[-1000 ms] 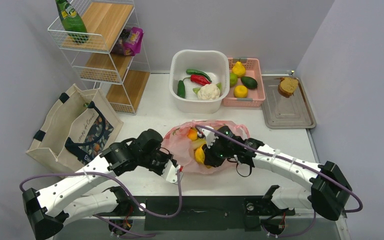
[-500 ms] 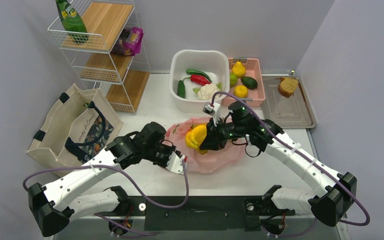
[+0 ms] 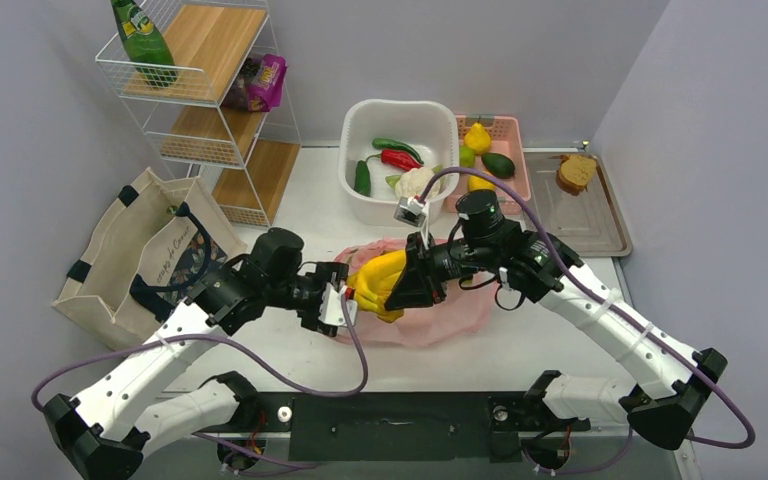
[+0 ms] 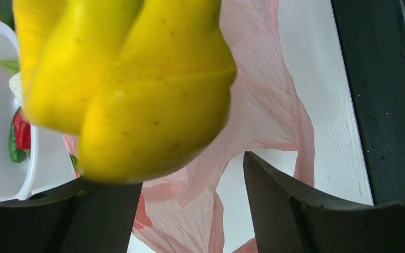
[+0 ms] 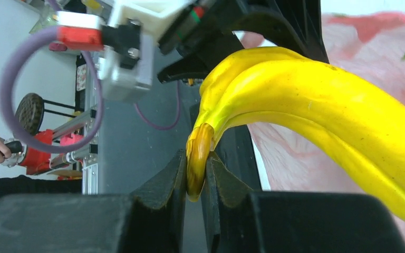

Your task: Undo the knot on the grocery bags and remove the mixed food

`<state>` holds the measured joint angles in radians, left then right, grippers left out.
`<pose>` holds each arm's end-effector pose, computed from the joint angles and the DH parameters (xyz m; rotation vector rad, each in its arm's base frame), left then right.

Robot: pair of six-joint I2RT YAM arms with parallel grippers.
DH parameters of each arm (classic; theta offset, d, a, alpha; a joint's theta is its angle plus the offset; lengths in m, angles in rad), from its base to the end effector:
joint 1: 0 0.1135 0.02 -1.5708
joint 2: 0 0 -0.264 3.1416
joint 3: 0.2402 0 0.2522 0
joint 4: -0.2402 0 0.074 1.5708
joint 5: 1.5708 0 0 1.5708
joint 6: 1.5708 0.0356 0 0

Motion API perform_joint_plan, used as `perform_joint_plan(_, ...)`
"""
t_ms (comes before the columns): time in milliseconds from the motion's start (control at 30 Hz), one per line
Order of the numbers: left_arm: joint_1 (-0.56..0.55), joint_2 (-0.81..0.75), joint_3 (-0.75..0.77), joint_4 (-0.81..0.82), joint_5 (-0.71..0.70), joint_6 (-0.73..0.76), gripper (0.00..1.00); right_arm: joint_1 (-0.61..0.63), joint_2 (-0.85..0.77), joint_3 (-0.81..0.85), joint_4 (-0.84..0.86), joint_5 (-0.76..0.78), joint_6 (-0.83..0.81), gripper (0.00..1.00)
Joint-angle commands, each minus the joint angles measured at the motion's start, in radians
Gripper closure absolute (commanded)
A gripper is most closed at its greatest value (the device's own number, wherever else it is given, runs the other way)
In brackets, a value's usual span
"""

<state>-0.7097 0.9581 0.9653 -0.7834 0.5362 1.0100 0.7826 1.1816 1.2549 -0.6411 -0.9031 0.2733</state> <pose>0.1303 -0.1359 0.3180 1.8689 1.2681 -0.4686 0.1510 0.1896 0.3839 -1.1347 2.0073 1.5490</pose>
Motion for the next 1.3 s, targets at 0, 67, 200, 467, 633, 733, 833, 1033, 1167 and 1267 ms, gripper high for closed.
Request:
perform_joint_plan(0, 0.028, -0.037, 0.054, -0.025, 0.069, -0.007, 0.34, -0.001, -0.029, 0.114, 0.038, -0.010, 0.016, 1.00)
perform_joint_plan(67, 0.034, -0.074, 0.049, -0.020, 0.066, -0.006, 0.33, -0.015, -0.037, 0.142, 0.049, 0.032, 0.026, 1.00)
perform_joint_plan(200, 0.041, -0.164, 0.031, 0.044, 0.027, -0.041, 0.31, -0.104, -0.041, 0.206, 0.090, 0.123, 0.019, 1.00)
perform_joint_plan(467, 0.051, -0.190, 0.021, 0.258, -0.057, -0.083, 0.28, -0.455, 0.040, 0.352, 0.258, 0.241, 0.057, 1.00)
perform_joint_plan(633, 0.052, -0.120, 0.027, 0.313, -0.086, -0.076, 0.28, -0.669, 0.198, 0.426, 0.393, 0.357, 0.147, 1.00)
perform_joint_plan(733, 0.056, -0.065, 0.040, 0.300, -0.086, -0.040, 0.28, -0.730, 0.336, 0.496, 0.408, 0.414, 0.159, 1.00)
perform_joint_plan(833, 0.073, -0.009, 0.065, 0.295, -0.076, -0.042, 0.28, -0.775, 0.456, 0.565, 0.463, 0.441, 0.236, 1.00)
perform_joint_plan(1033, 0.124, 0.066, 0.089, 0.303, -0.080, -0.018, 0.28, -0.810, 0.663, 0.594, 0.575, 0.438, 0.395, 1.00)
perform_joint_plan(1167, 0.163, 0.106, 0.113, 0.290, -0.085, -0.020, 0.28, -0.809, 0.791, 0.627, 0.628, 0.446, 0.454, 1.00)
perform_joint_plan(1267, 0.178, 0.119, 0.124, 0.272, -0.087, -0.016, 0.28, -0.807, 0.866, 0.663, 0.632, 0.456, 0.465, 1.00)
